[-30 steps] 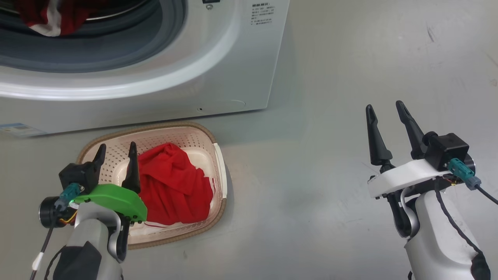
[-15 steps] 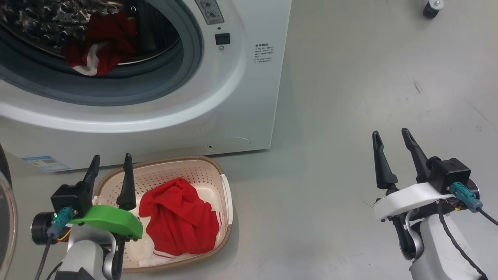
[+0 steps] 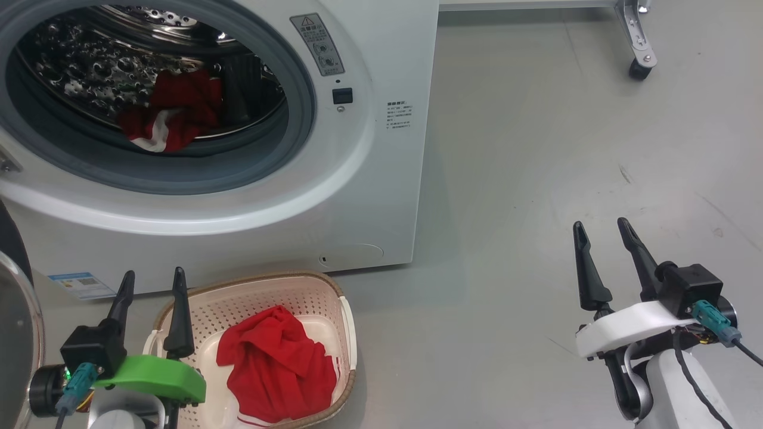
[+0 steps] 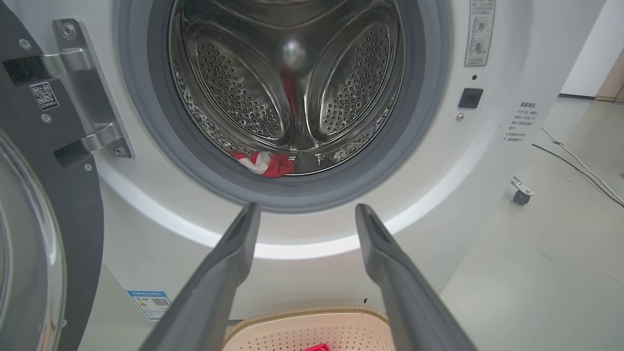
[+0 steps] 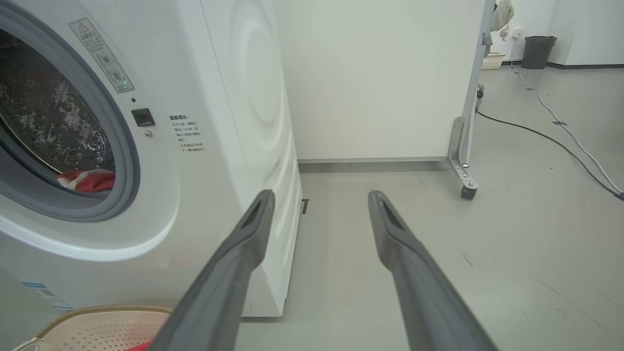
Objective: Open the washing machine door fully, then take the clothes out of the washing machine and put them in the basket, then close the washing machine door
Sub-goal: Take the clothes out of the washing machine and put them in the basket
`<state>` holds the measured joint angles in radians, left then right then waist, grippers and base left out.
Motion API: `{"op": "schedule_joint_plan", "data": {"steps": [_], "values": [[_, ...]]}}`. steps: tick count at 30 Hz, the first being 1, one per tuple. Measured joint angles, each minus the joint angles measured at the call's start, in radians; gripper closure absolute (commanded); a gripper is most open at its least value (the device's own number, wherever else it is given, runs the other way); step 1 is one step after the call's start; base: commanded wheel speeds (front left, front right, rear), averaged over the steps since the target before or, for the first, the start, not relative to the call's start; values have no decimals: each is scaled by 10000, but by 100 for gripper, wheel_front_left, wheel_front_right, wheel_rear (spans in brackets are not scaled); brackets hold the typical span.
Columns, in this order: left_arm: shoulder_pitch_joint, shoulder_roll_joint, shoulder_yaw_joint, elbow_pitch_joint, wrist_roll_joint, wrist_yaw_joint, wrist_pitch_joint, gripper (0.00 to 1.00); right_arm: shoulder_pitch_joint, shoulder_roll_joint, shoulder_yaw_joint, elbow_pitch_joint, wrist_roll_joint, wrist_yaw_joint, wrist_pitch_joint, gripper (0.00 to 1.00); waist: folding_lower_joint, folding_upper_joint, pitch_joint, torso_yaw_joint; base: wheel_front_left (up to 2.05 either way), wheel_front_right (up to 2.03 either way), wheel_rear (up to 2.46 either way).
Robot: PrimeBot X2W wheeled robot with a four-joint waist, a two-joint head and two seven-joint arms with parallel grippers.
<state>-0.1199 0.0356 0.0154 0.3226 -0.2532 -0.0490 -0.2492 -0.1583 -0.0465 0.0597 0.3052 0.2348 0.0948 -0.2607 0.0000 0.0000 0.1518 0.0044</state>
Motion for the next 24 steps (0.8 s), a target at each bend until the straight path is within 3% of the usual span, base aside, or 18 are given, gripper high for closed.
{"op": "schedule_joint_plan", "data": {"steps": [24], "values": [[1405, 0, 288, -1687, 347, 88, -29, 0, 644, 17, 38, -491, 63, -100, 0, 0, 0, 0, -589, -137, 0, 0, 0]]}}
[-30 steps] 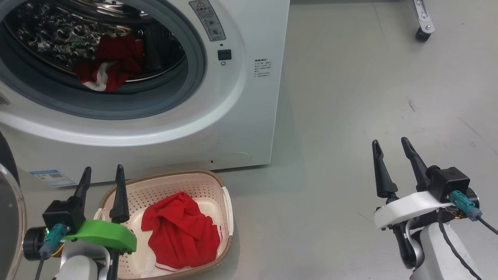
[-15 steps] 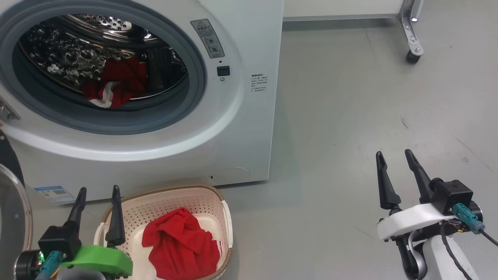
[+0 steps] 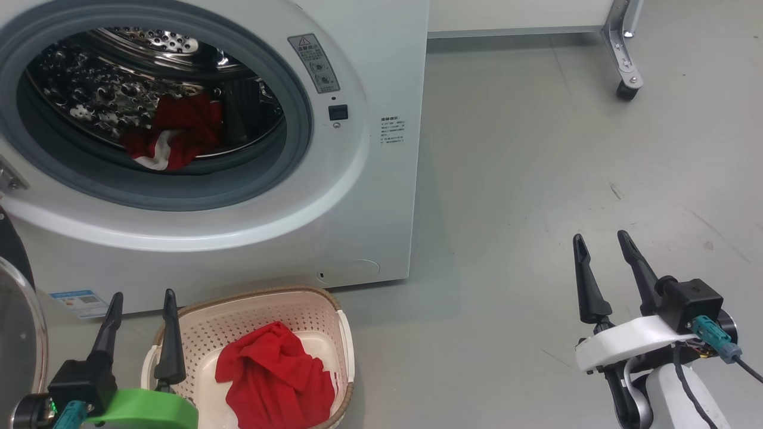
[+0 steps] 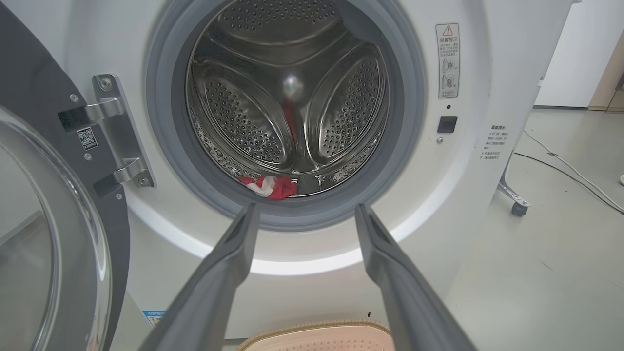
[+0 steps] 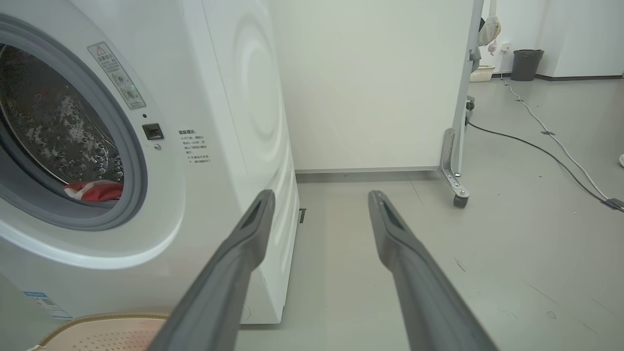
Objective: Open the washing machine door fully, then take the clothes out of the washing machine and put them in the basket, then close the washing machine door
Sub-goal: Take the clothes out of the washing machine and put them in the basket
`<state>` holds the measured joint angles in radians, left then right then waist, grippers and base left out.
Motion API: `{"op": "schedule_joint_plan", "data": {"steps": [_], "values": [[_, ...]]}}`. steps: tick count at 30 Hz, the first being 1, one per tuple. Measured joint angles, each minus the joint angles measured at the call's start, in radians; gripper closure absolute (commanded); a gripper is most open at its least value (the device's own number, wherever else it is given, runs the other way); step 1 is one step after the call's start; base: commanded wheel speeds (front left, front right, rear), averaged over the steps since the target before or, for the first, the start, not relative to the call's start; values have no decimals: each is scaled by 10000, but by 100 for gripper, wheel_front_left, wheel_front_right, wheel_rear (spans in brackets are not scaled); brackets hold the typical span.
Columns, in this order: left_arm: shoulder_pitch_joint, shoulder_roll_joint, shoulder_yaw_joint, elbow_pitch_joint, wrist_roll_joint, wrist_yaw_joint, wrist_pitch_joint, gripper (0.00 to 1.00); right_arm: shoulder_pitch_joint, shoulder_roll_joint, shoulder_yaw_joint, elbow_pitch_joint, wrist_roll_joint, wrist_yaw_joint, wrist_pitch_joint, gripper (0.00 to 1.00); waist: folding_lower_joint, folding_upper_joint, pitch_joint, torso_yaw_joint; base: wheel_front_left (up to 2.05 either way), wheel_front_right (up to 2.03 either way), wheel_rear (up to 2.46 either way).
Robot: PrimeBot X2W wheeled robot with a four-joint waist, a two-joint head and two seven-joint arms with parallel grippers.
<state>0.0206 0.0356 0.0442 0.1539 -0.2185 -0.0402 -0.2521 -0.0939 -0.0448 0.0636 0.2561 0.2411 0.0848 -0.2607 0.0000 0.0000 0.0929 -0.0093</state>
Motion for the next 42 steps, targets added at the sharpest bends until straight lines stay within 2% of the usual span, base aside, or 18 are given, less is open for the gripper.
{"op": "schedule_joint_plan", "data": {"steps": [25, 38, 42], "values": [[468, 0, -180, -222, -13, 13, 2, 0, 105, 0, 205, -104, -48, -12, 0, 0, 0, 0, 112, -39, 0, 0, 0], [399, 4, -779, 422, -428, 52, 2, 0, 117, 2, 401, -150, -50, -12, 0, 0, 0, 0, 853, -114, 0, 0, 0], [-165, 4, -894, 709, -449, 54, 2, 0, 90, 2, 433, -180, -65, -10, 0, 0, 0, 0, 1220, -141, 0, 0, 0]]}}
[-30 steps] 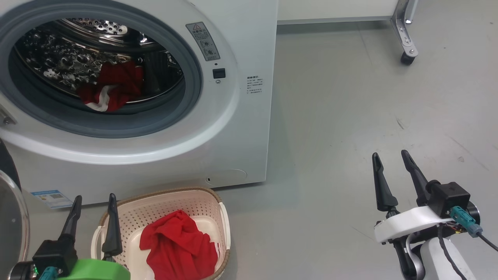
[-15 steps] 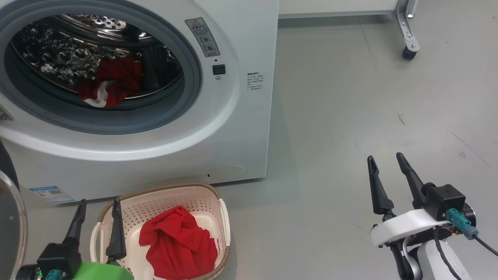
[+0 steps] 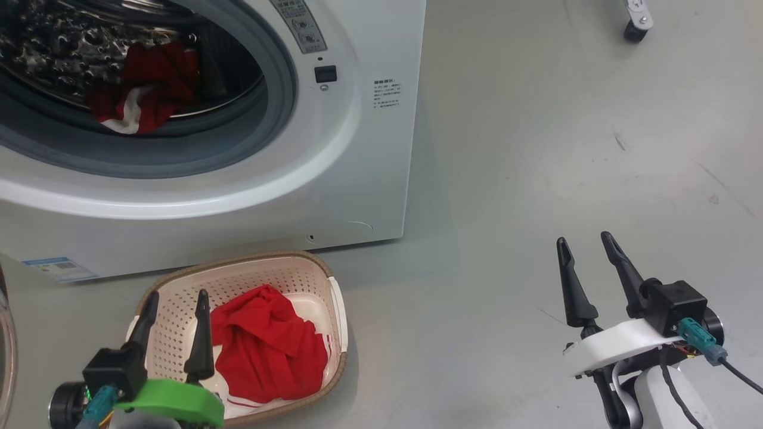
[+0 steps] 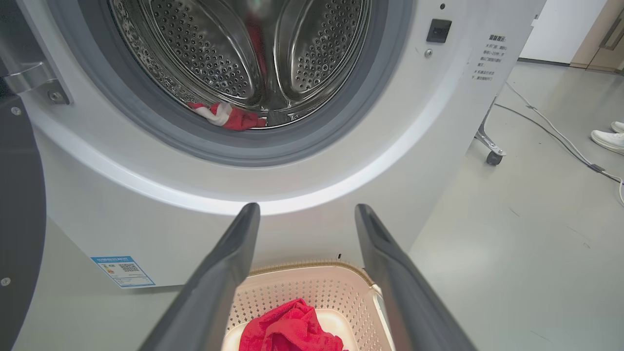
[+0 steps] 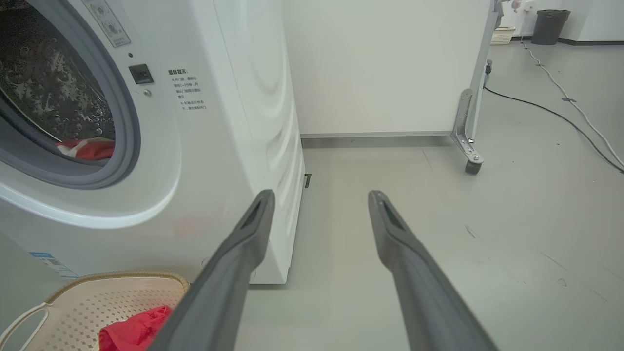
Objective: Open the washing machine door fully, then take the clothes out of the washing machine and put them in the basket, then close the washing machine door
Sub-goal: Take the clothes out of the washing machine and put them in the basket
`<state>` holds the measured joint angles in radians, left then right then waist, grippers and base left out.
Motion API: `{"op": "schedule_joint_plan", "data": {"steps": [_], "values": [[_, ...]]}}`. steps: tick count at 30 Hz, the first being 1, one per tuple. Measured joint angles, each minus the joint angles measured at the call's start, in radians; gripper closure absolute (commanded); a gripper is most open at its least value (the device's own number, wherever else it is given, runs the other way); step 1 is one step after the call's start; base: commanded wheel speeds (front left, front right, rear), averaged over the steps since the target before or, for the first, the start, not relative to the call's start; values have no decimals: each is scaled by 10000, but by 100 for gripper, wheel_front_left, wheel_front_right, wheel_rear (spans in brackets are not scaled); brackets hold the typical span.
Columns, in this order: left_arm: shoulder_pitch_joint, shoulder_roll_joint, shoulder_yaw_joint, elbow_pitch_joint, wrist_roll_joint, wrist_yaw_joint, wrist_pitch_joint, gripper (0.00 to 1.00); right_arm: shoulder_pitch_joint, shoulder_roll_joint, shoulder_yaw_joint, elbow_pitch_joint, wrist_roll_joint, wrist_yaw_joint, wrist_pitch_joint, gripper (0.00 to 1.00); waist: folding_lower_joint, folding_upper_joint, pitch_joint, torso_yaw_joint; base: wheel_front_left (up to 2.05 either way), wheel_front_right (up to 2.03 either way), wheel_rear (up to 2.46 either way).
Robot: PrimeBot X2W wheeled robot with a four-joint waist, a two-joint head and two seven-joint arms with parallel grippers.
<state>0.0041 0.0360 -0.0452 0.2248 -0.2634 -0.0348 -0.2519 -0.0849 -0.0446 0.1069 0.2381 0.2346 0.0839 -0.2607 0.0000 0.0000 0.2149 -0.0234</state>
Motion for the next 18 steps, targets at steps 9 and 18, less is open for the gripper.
{"op": "schedule_joint_plan", "data": {"steps": [9, 18], "values": [[-1689, -10, -180, 514, -25, 50, 56, 0, -424, 0, 203, -125, 2, 4, 0, 0, 0, 0, 833, -69, 0, 0, 0], [-3985, 226, 92, 963, 100, 207, 625, 0, -996, -6, 345, -255, 23, 13, 0, 0, 0, 0, 1786, -220, 0, 0, 0]]}}
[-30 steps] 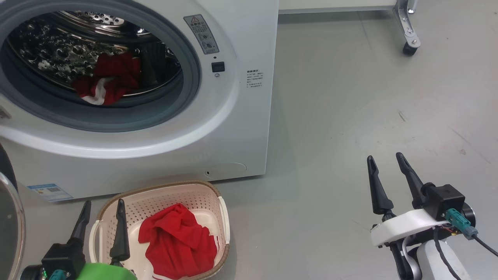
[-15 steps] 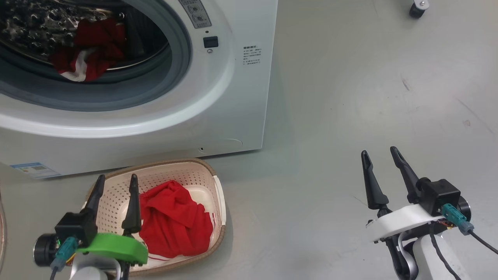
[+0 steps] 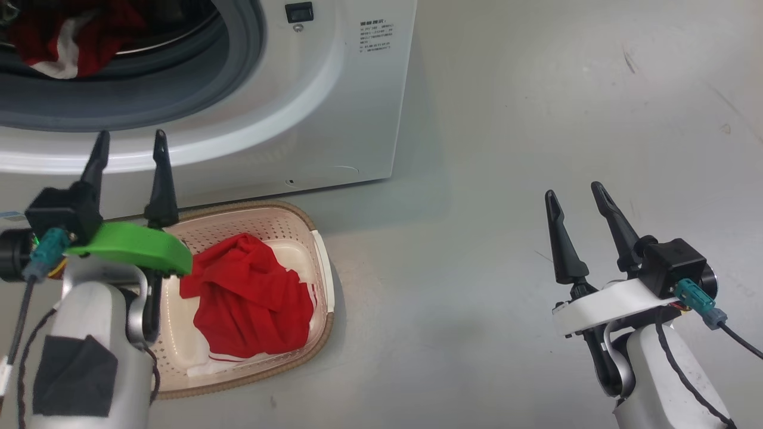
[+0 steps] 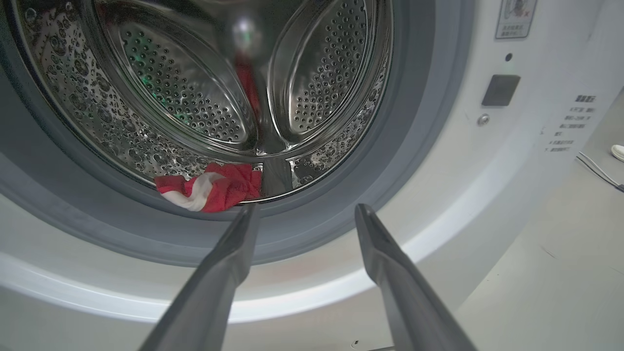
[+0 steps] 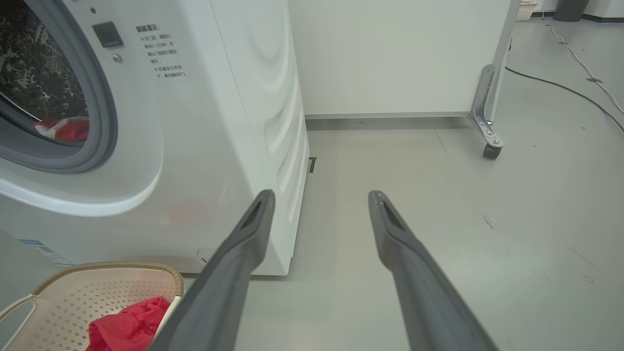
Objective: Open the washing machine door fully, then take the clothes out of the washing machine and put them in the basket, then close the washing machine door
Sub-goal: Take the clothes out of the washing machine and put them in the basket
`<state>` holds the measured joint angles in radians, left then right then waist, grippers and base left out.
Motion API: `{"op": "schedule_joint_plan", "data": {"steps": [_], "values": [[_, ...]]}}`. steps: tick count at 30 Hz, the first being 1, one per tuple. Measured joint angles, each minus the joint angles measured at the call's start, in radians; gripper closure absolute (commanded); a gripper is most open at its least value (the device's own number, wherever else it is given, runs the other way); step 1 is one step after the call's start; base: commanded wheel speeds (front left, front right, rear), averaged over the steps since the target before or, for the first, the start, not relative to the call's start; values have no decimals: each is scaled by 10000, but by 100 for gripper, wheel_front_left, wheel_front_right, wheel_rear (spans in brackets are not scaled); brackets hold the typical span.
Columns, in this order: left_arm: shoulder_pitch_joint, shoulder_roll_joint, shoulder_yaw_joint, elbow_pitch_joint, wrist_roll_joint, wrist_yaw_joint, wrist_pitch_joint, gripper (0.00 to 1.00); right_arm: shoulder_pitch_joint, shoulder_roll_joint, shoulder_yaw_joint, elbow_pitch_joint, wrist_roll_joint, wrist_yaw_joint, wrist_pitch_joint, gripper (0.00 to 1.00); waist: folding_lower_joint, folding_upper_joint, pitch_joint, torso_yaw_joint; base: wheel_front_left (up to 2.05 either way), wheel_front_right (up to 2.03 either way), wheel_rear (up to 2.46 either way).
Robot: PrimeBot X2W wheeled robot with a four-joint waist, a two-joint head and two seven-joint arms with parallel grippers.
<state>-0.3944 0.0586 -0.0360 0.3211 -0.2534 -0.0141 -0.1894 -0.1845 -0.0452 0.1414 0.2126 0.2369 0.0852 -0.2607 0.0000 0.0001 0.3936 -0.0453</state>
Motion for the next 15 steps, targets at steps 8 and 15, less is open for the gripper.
{"op": "schedule_joint_plan", "data": {"steps": [8, 15], "values": [[-1856, 675, 309, 577, 276, 282, 826, 0, -337, -4, 201, -27, 169, 0, -2, 0, 0, -1, 729, -243, 0, 0, 0], [-3448, 1191, 560, 1216, 393, 543, 1630, 0, -683, -6, 408, -92, 267, 0, -2, 0, 0, 0, 1396, -558, 0, 0, 0]]}}
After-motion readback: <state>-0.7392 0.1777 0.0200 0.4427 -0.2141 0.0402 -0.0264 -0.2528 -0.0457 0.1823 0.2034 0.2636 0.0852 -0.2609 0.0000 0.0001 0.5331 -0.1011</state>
